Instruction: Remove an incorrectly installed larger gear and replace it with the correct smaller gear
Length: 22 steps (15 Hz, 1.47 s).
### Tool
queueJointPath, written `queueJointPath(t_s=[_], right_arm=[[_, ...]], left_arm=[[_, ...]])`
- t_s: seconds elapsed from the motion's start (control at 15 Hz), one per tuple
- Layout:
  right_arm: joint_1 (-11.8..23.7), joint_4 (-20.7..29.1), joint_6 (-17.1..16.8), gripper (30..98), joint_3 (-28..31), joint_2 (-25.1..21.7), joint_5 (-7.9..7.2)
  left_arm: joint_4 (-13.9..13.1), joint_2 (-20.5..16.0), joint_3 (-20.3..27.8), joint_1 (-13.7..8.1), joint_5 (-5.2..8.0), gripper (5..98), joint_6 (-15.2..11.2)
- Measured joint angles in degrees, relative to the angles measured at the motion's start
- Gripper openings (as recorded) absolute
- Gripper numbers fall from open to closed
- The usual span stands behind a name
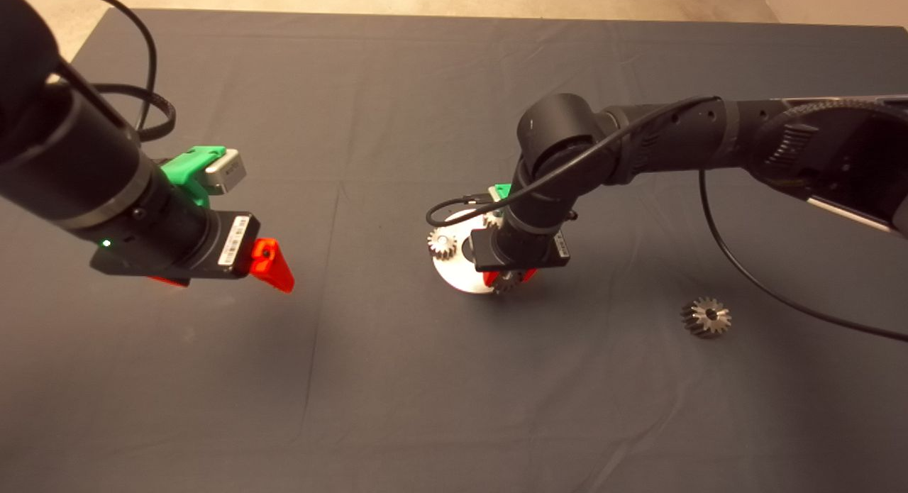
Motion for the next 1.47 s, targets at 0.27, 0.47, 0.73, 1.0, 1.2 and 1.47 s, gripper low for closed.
queueJointPath(t_s=[0.27,0.47,0.73,1.0,1.2,1.47], right_arm=[[0.44,1.68,-2.5,35.1,-2.28,0.12,0.35],[0.68,1.17,-2.69,35.2,-3.06,0.11,0.41],[0.74,1.19,-2.81,35.3,-3.39,-0.05,0.89],[0.74,1.19,-2.81,35.1,-3.39,0.12,0.85],[0.74,1.02,-2.81,35.1,-3.39,1.48,-0.6],[0.02,0.56,-2.64,35.1,-3.49,2.54,-0.94]], left_arm=[[0.01,0.02,-0.11,0.0,-0.03,97.9,0.02],[0.04,0.05,-0.37,0.0,-0.06,97.9,0.02],[0.04,0.16,-0.6,0.0,-0.08,97.9,0.02],[0.04,0.11,-0.62,0.0,-0.08,97.9,0.2],[0.33,0.0,-0.62,0.0,-0.06,97.9,0.2],[0.64,0.0,-1.12,0.0,-0.04,97.9,0.21]])
